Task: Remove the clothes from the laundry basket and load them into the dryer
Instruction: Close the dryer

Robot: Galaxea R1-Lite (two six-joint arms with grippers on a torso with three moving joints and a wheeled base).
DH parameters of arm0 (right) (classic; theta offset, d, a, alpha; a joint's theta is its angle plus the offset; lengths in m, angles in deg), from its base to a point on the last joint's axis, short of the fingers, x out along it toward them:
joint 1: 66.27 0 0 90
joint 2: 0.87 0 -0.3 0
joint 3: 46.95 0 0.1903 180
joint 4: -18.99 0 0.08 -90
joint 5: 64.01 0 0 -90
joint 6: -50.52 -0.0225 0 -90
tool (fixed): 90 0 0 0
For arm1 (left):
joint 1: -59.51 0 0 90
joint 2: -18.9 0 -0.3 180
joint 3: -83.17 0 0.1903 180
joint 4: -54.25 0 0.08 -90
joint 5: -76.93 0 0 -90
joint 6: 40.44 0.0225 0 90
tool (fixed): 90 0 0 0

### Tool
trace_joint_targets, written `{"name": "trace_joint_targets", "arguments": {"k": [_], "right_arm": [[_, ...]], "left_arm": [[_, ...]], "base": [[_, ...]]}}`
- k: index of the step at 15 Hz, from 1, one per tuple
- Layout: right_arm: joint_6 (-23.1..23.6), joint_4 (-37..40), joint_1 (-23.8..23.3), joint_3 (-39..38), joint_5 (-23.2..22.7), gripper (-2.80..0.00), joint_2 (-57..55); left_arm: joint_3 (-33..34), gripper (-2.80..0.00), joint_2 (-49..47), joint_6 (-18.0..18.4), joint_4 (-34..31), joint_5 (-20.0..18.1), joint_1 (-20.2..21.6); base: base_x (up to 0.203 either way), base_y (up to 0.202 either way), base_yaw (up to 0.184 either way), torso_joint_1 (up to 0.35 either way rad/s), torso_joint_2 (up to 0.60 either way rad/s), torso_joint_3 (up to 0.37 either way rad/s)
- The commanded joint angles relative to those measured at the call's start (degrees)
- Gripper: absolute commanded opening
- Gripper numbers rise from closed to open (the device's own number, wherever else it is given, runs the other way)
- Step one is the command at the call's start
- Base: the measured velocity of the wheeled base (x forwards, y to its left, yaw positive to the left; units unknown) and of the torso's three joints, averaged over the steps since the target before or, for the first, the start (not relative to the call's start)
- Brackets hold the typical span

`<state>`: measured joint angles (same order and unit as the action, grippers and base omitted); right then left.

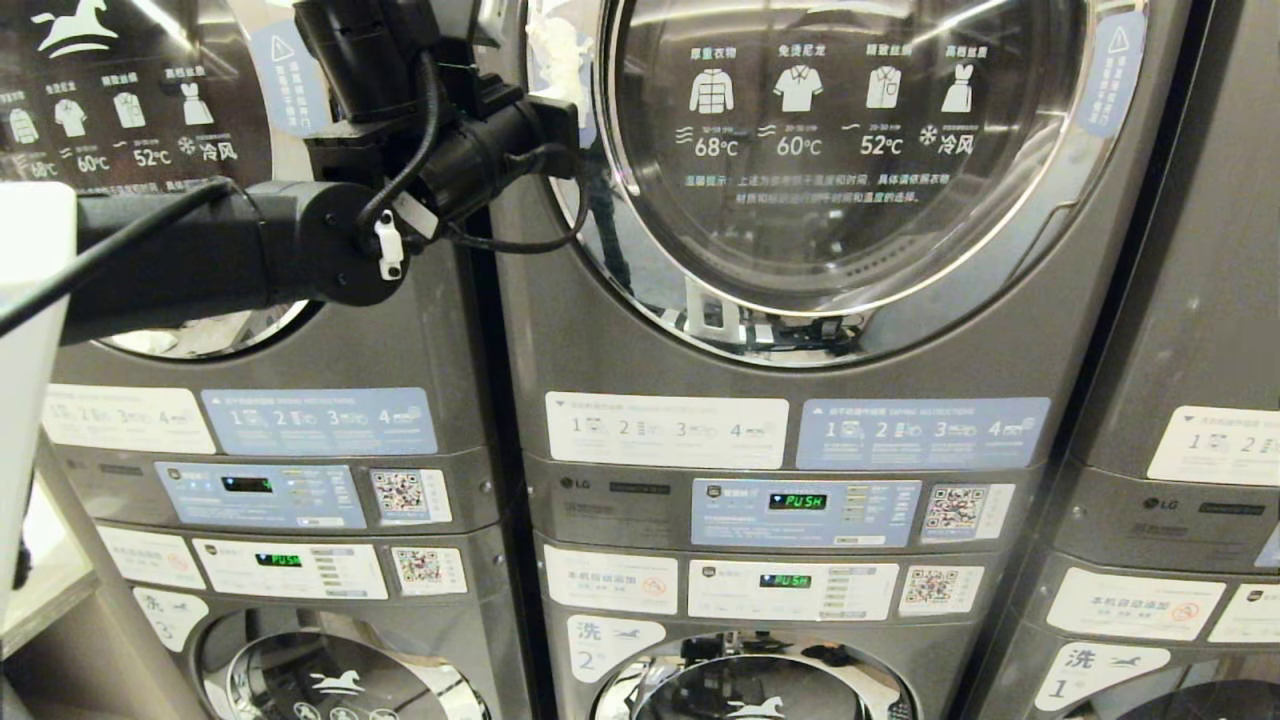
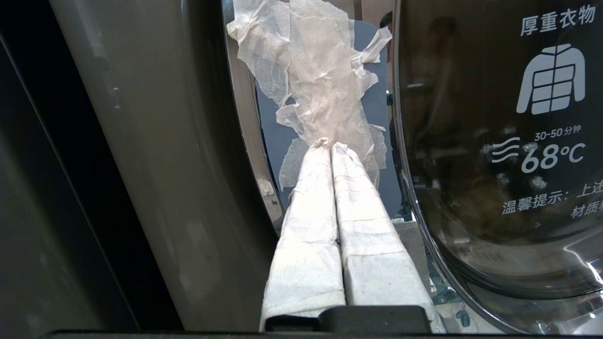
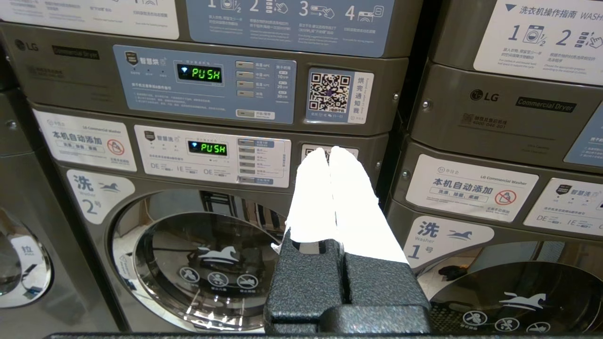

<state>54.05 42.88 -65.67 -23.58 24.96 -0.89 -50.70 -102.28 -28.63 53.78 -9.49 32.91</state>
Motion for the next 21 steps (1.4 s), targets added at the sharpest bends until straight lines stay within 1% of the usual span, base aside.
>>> {"name": "trace_joint_targets", "arguments": {"k": [1,6,9,12,14,17,21], "right_arm": [[0.08,0.0,0.02,0.0,-0.02,-2.8,0.02],[0.08,0.0,0.02,0.0,-0.02,-2.8,0.02],[-0.01,0.0,0.02,0.0,-0.02,-2.8,0.02],[-0.27,0.0,0.02,0.0,-0.02,-2.8,0.02],[-0.36,0.0,0.02,0.0,0.03,-2.8,0.08],[-0.79,-0.08,0.02,0.0,0.07,-2.8,0.02],[-1.15,-0.08,0.02,0.09,0.16,-2.8,0.02]], "left_arm": [[0.03,-2.8,-0.93,0.05,-0.13,0.11,0.34],[-0.02,-2.8,-1.86,0.08,-0.56,-0.09,0.94],[-0.06,-2.8,-2.57,0.31,-0.92,-0.99,0.94],[-0.06,-2.8,-3.02,1.66,-0.92,-2.0,0.94],[-0.06,-2.8,-3.13,1.72,-0.17,-1.69,0.94],[0.13,-2.8,0.3,1.92,1.18,-0.81,0.94],[0.98,-2.8,8.78,4.5,0.75,1.13,0.76]], "base": [[0.0,0.0,0.0,0.0,0.0,0.0],[0.0,0.0,0.0,0.0,0.0,0.0],[0.0,0.0,0.0,0.0,0.0,0.0],[0.0,0.0,0.0,0.0,0.0,0.0],[0.0,0.0,0.0,0.0,0.0,0.0],[0.0,0.0,0.0,0.0,0.0,0.0],[0.0,0.0,0.0,0.0,0.0,0.0]]}}
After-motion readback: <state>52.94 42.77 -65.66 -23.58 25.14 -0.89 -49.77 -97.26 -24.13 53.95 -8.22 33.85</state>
